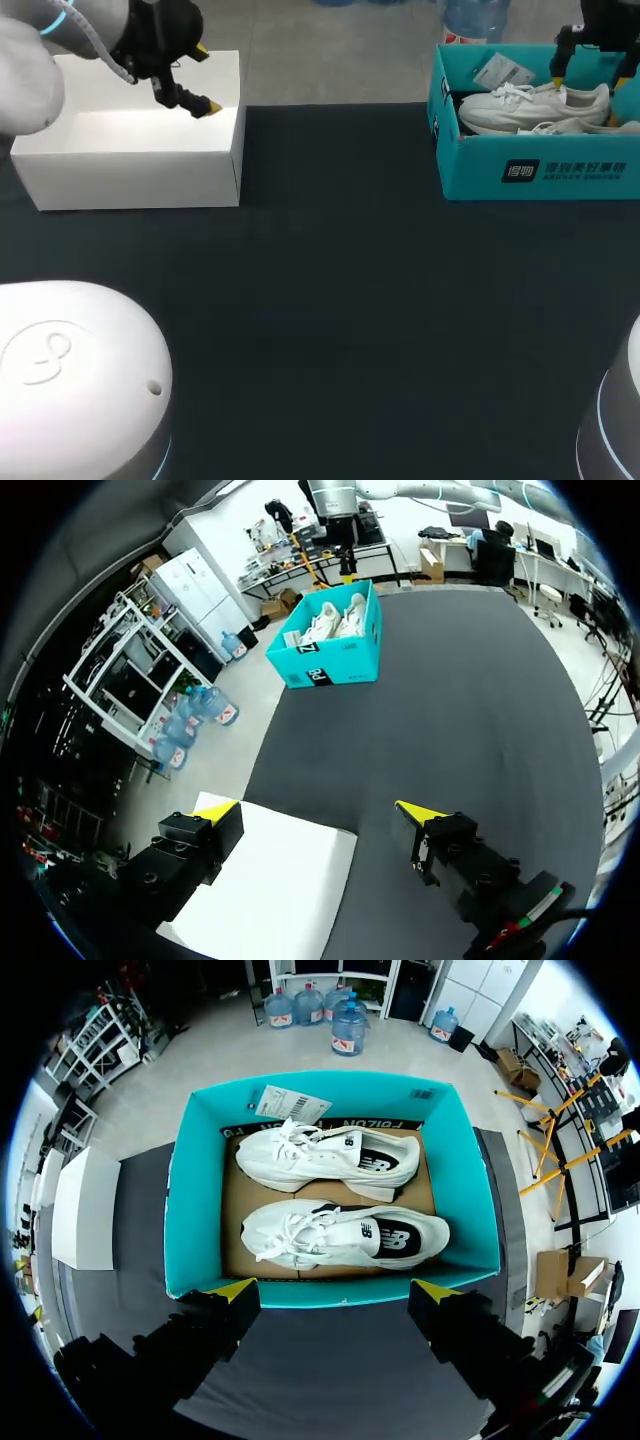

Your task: Take the shoe out of the shoebox, open the shoe tongue, remove and reinsert the insole, then place the shoe into the shoebox

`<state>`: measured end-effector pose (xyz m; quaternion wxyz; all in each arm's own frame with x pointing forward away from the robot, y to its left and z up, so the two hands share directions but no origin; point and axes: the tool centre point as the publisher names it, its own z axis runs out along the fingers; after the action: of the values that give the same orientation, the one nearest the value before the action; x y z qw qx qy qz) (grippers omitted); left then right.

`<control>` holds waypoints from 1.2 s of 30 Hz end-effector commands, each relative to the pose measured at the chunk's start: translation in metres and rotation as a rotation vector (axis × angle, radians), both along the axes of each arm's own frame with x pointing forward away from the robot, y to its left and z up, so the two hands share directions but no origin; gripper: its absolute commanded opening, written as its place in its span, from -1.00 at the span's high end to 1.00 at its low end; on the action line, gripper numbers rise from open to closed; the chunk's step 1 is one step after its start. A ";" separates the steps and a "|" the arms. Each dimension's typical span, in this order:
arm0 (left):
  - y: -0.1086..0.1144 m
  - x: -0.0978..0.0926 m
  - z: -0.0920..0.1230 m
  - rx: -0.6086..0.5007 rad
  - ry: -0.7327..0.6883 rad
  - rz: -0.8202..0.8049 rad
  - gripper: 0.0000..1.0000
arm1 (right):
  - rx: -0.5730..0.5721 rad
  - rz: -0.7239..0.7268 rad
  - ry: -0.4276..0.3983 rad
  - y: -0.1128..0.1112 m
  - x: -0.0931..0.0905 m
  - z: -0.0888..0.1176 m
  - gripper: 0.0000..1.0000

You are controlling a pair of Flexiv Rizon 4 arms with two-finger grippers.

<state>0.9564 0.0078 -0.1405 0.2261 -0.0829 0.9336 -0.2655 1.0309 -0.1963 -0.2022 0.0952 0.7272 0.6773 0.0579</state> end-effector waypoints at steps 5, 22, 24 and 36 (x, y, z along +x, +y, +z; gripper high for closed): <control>0.002 0.005 -0.007 0.157 0.146 0.390 -1.00 | 0.001 0.000 -0.001 0.000 -0.001 0.000 -1.00; 0.018 0.000 -0.019 0.254 0.161 0.489 -1.00 | 0.001 0.000 -0.001 0.000 -0.001 0.000 -1.00; 0.018 0.000 -0.019 0.254 0.161 0.489 -1.00 | 0.001 0.000 -0.001 0.000 -0.001 0.000 -1.00; 0.024 0.009 -0.024 0.201 0.305 0.667 -1.00 | 0.001 0.000 -0.001 0.000 -0.001 0.000 -1.00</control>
<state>0.9544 0.0315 -0.1627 0.1991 -0.3399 0.9155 -0.0822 1.0309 -0.1964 -0.2022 0.0952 0.7273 0.6772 0.0579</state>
